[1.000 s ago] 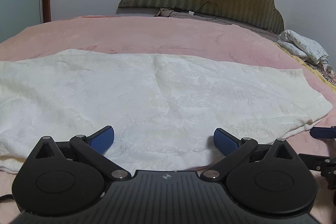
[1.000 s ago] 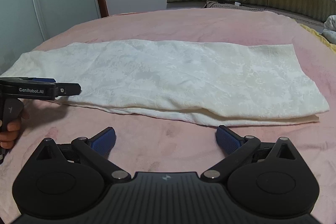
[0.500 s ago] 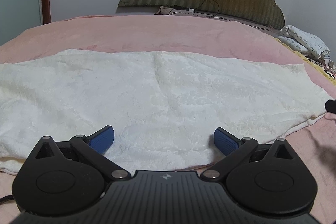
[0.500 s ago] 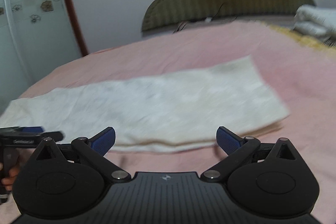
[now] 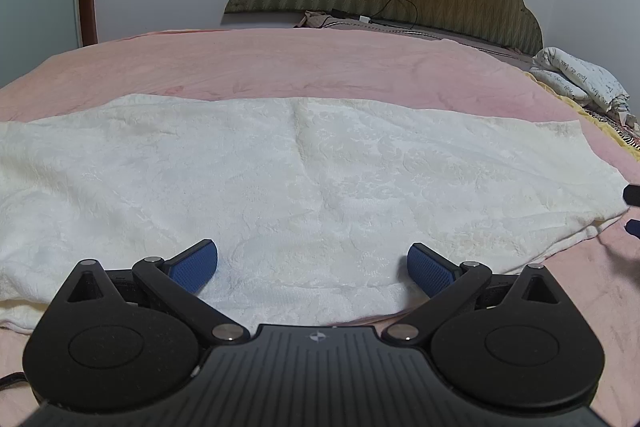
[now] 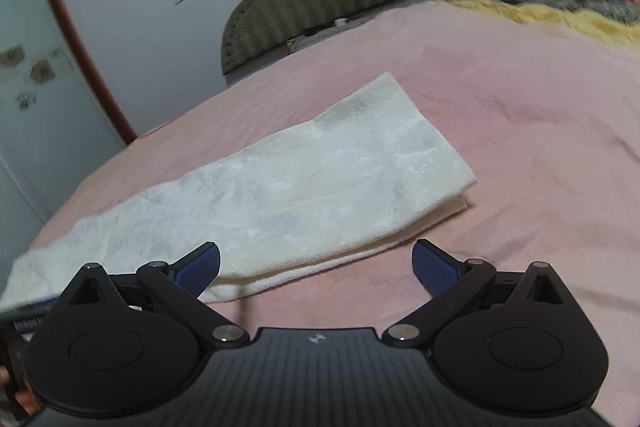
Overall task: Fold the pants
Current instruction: 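Grasp the folded pants edge with the right gripper and lift it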
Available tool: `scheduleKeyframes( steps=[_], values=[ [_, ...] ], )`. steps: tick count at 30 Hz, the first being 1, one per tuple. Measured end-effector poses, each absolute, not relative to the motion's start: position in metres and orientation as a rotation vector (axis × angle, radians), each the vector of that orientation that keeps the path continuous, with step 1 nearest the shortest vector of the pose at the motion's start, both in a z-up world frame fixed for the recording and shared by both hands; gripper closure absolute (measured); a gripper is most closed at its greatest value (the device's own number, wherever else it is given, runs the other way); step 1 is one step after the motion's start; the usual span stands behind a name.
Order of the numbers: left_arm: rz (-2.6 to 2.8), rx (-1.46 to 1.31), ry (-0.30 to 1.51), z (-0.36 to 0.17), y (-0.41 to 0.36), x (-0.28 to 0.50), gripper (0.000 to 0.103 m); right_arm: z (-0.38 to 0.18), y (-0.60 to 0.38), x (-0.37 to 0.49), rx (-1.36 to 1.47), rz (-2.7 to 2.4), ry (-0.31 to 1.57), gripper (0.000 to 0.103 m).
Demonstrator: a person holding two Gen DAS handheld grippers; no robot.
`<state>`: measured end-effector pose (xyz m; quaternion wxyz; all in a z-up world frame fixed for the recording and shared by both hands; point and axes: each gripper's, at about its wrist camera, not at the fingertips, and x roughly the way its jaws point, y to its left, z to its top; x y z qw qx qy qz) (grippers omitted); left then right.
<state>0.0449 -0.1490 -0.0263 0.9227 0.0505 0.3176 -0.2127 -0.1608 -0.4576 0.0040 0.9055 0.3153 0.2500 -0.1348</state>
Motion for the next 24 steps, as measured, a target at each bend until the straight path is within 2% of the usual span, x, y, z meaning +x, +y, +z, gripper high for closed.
scheduleKeyframes(
  steps=[5,8,13,18,19,20,21,22,23,24],
  values=[
    [-0.436,0.105,0.652,-0.026,-0.149,0.045,0.000,-0.006,-0.472,-0.163,0.910,-0.130,0.460,0.000],
    [-0.437,0.104,0.653,-0.026,-0.149,0.045,0.000,-0.005,-0.469,-0.155,0.876,-0.149,0.454,0.000],
    [-0.437,0.104,0.653,-0.026,-0.149,0.045,0.000,-0.012,-0.473,-0.141,0.847,-0.288,0.312,0.000],
    [-0.436,0.105,0.653,-0.026,-0.149,0.045,0.000,-0.016,-0.488,-0.110,0.801,-0.366,0.307,0.001],
    [-0.437,0.104,0.653,-0.026,-0.149,0.045,0.000,-0.018,-0.495,-0.109,0.811,-0.392,0.299,0.012],
    [-0.436,0.105,0.653,-0.026,-0.149,0.045,0.000,-0.020,-0.500,-0.107,0.821,-0.427,0.308,0.039],
    [-0.436,0.105,0.653,-0.026,-0.149,0.045,0.000,-0.023,-0.506,-0.106,0.840,-0.457,0.315,0.055],
    [-0.436,0.105,0.653,-0.026,-0.149,0.045,0.000,-0.030,-0.514,-0.107,0.887,-0.475,0.319,0.078],
    [-0.436,0.105,0.653,-0.026,-0.149,0.045,0.000,-0.036,-0.521,-0.109,0.942,-0.467,0.305,0.084],
    [-0.436,0.105,0.653,-0.026,-0.149,0.045,0.000,-0.039,-0.525,-0.112,0.971,-0.451,0.291,0.085]
  ],
)
